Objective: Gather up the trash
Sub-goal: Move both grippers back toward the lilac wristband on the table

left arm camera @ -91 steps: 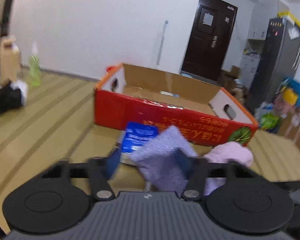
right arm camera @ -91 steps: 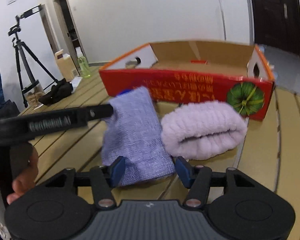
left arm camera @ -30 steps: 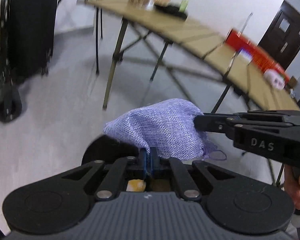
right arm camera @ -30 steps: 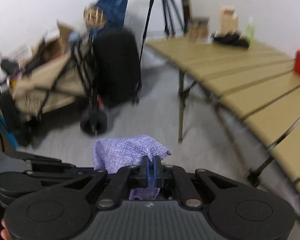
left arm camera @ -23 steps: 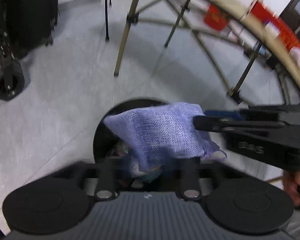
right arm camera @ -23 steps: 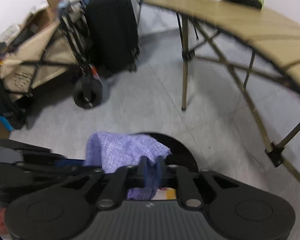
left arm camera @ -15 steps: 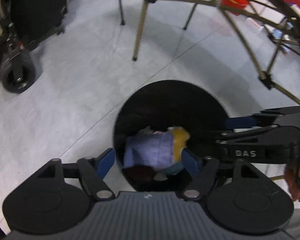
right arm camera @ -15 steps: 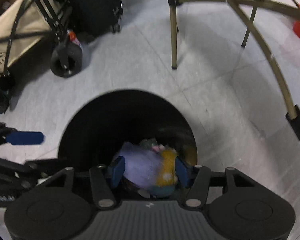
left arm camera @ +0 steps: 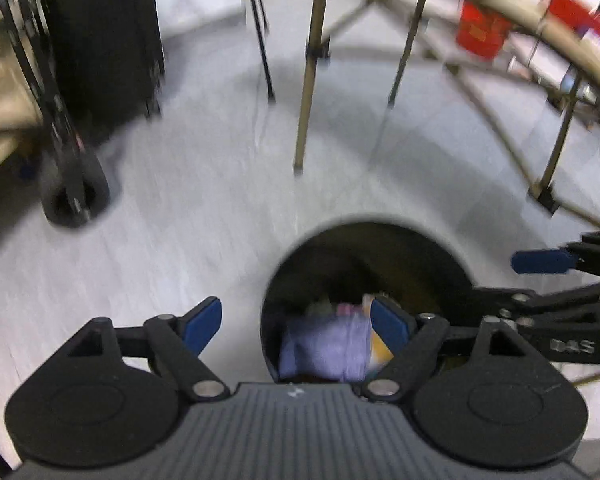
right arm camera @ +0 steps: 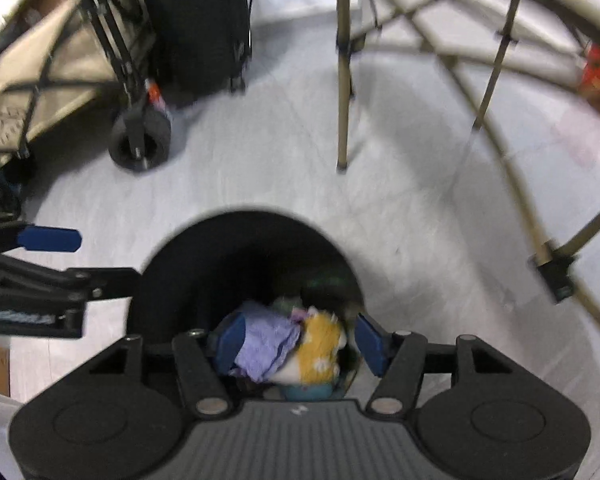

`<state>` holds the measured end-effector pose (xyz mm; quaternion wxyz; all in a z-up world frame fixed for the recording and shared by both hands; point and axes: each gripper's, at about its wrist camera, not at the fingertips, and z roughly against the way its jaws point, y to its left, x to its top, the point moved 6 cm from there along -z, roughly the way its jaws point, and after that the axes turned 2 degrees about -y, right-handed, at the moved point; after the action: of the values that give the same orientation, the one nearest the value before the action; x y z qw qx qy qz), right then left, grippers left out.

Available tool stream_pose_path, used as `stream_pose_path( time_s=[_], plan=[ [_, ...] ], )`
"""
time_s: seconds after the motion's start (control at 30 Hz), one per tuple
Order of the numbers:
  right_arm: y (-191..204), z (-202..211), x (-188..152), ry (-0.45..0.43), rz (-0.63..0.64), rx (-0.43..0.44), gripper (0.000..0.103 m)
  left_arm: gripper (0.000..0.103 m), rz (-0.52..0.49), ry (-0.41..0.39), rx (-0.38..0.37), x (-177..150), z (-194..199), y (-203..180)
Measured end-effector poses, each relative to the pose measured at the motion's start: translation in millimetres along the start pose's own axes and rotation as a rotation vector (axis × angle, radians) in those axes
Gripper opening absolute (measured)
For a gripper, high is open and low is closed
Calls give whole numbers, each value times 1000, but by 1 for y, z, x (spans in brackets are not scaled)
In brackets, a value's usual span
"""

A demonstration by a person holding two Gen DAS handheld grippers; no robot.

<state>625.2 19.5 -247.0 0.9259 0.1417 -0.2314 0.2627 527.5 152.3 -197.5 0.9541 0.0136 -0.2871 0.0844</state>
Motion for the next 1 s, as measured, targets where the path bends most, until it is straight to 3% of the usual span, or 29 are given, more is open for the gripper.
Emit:
stream_pose_path(
  time_s=[0.1,0.2,0.33,0.4,0.53,0.7,0.83,1.0],
  plan=[
    [-1,65,4,-152,-10,12,60,87,12,-200,-3,16,57,-13],
    [-13,157,-2,-346,-59,22,60,91,-20,-351,-60,20,114,-46],
    [-44,265,-38,-569,-109,-41,79,98,-80,-477,-183,11,168,-105],
    [-69,298,-58,-630,-155,-80,79,98,-128,-476,-236,12,174,-135],
    [-122,331,-76,-673,-230,-177,79,98,-161,-460,-290,27,166,-185],
    [-200,346,-73,-691,-291,-245,78,95,-215,-444,-373,72,145,-253],
    [-296,343,-34,-708,-413,-208,74,71,-206,-362,-511,142,109,-327],
    [-401,301,30,-642,-516,-225,67,67,-174,-216,-578,226,35,-429]
  ],
)
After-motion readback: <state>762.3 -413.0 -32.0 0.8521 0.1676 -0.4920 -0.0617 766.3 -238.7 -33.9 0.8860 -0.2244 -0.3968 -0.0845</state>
